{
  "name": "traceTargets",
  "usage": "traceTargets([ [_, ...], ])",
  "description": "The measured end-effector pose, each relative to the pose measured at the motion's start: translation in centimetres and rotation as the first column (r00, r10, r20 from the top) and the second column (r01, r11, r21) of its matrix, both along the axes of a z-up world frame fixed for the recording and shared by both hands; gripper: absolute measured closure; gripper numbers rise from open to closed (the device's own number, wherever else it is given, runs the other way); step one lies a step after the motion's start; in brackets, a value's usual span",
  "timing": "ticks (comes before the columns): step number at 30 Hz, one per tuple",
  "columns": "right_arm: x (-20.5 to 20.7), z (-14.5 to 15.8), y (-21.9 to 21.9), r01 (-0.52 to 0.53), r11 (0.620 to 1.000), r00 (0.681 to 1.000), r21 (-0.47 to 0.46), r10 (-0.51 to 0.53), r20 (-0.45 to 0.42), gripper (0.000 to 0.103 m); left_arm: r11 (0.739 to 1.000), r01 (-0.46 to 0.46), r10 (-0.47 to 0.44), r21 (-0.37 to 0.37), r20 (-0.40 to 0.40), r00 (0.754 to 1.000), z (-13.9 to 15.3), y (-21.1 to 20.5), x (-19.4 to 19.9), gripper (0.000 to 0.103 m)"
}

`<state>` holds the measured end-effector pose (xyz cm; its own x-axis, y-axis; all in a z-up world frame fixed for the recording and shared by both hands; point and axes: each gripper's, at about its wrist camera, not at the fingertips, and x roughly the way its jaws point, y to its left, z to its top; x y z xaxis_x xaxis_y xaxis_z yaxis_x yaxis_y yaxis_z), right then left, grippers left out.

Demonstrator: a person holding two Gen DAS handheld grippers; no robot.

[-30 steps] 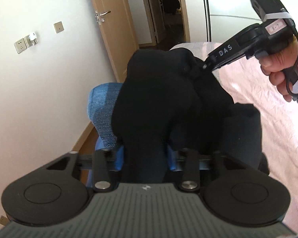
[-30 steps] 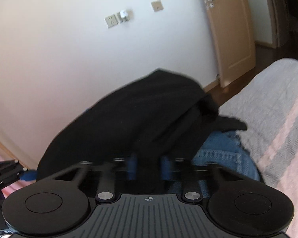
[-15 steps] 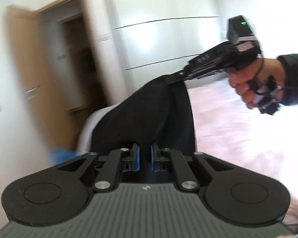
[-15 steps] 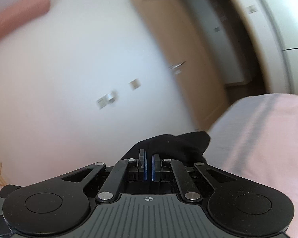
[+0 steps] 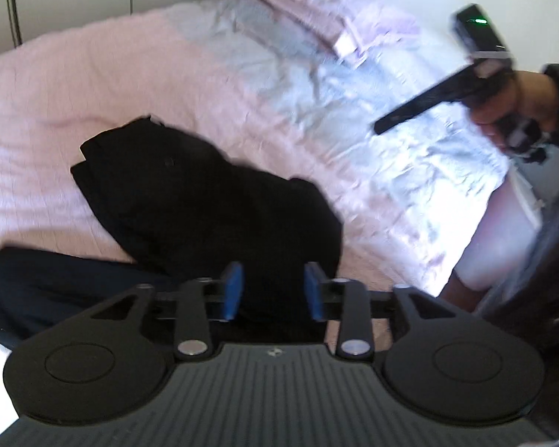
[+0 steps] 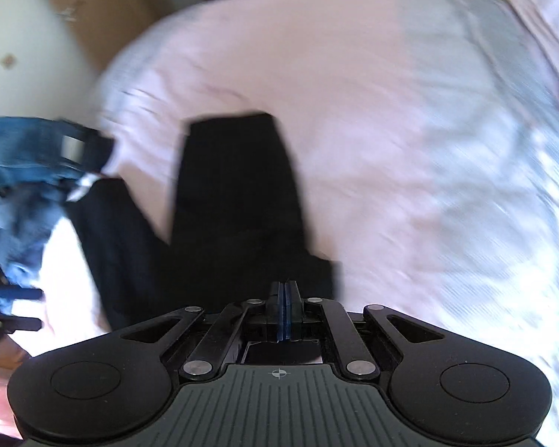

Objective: Fold clothes

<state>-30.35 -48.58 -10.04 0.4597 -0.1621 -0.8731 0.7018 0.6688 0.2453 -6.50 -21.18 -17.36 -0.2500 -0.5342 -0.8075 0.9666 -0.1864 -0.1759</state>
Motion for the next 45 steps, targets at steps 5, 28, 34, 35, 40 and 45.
traceTargets([
  [5,1.1,-0.6,0.3,0.004,1.000,1.000,0.000,-0.004,-0.003,0.051,0.996,-0.071,0.068,0.050,0.050,0.996,-1.8,-3.4,4.9,0.044],
  [28,37.8,-22.2,-0.9,-0.281,0.932,0.949,-0.228,0.233,-0.213,0.044,0.939,-0.339,0.330,0.053,0.126,0.935,-11.5,-8.3,28.4,0.036],
  [34,30.4,-17.7,-3.4,-0.119,0.969,0.991,-0.217,0.103,-0.086,0.095,0.963,-0.269,0.269,0.011,-0.004,0.963,-10.7,-12.7,27.8,0.031],
  [35,28.4,-16.5,-4.0,-0.075,0.974,0.996,-0.215,0.064,-0.058,0.095,0.964,-0.265,0.265,0.007,-0.028,0.964,-10.9,-14.0,27.6,0.029],
  [40,17.1,-10.5,-6.0,0.173,0.952,0.985,-0.254,-0.162,0.060,0.095,0.955,-0.289,0.296,0.069,-0.157,0.942,-14.5,-21.6,26.6,0.022],
  [45,5.4,-8.7,-6.7,0.397,0.892,0.918,-0.215,-0.382,0.108,0.103,0.929,-0.327,0.353,0.174,-0.145,0.924,-19.2,-27.1,24.1,0.033],
])
